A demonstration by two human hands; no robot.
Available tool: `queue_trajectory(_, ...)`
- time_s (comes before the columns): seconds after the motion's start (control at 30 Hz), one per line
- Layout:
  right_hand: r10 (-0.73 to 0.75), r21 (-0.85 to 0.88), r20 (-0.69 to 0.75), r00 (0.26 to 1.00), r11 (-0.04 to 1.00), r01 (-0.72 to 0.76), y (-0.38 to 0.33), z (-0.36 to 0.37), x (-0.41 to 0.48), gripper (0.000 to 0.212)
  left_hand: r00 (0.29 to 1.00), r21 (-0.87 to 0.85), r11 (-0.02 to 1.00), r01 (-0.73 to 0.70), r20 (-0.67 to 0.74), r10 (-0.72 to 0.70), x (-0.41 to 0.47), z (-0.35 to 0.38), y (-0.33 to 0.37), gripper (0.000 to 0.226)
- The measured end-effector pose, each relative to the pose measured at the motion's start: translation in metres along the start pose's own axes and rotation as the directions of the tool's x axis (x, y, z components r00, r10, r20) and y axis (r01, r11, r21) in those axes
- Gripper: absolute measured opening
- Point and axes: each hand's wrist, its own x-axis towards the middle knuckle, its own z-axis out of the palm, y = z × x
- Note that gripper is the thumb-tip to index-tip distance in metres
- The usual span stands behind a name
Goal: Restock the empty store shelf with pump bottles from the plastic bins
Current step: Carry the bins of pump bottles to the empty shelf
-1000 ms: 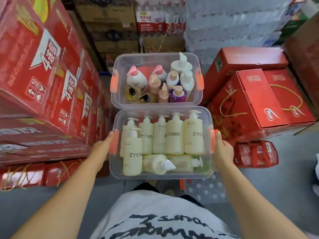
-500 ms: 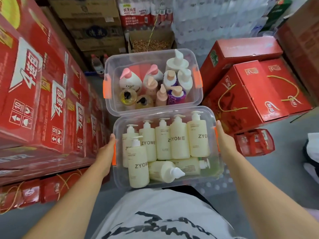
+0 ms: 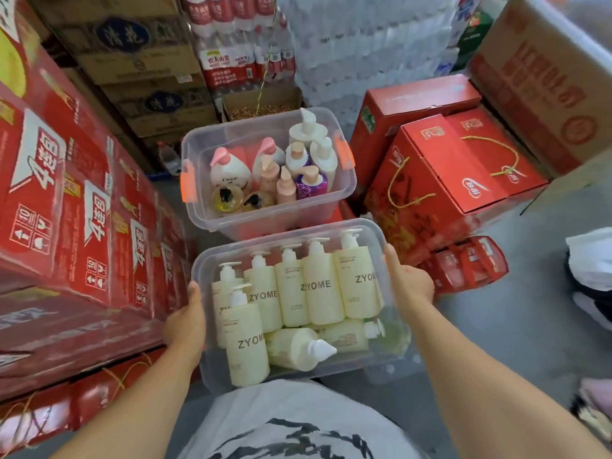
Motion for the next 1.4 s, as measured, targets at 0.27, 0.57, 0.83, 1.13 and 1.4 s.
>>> queue_trajectory(0.27, -0.062, -0.006, -0.156, 0.986, 0.998, 0.061, 0.117, -0.042, -0.067, 0.072, 0.984, 0.115, 0.978, -0.173, 0.061, 0.167, -0.063, -0.012, -0.059, 0.066)
queue_trajectory(0.57, 0.208, 0.036, -0.316, 0.926, 0.978, -0.207, 0.32, -0.132, -0.184, 0.076, 0.806, 0.409, 0.701, -0.585, 0.395, 0.441, -0.184, 0.024, -0.129, 0.087)
queue_trajectory(0.83, 0.536, 0.256, -0.472, 0.7, 0.843, -0.472, 0.479, -0.2, -0.28, 0.081, 0.418, 0.346, 0.235, -0.908, 0.723, 0.55, -0.314, 0.112, -0.163, 0.091)
queue_trajectory(1.13, 0.815, 0.603, -0.438, 0.38, 0.58, -0.548, 0.616, -0.223, -0.359, 0.079, 0.226, 0.202, 0.104, -0.974, 0.906, 0.357, -0.478, 0.207, -0.241, 0.09)
queue_trajectory(1.4, 0.976, 0.867, -0.154, 0.156, 0.209, -0.453, 0.708, -0.237, -0.383, 0.069, 0.004, 0.026, -0.206, -0.978, 0.994, 0.107, -0.651, 0.33, -0.312, 0.078)
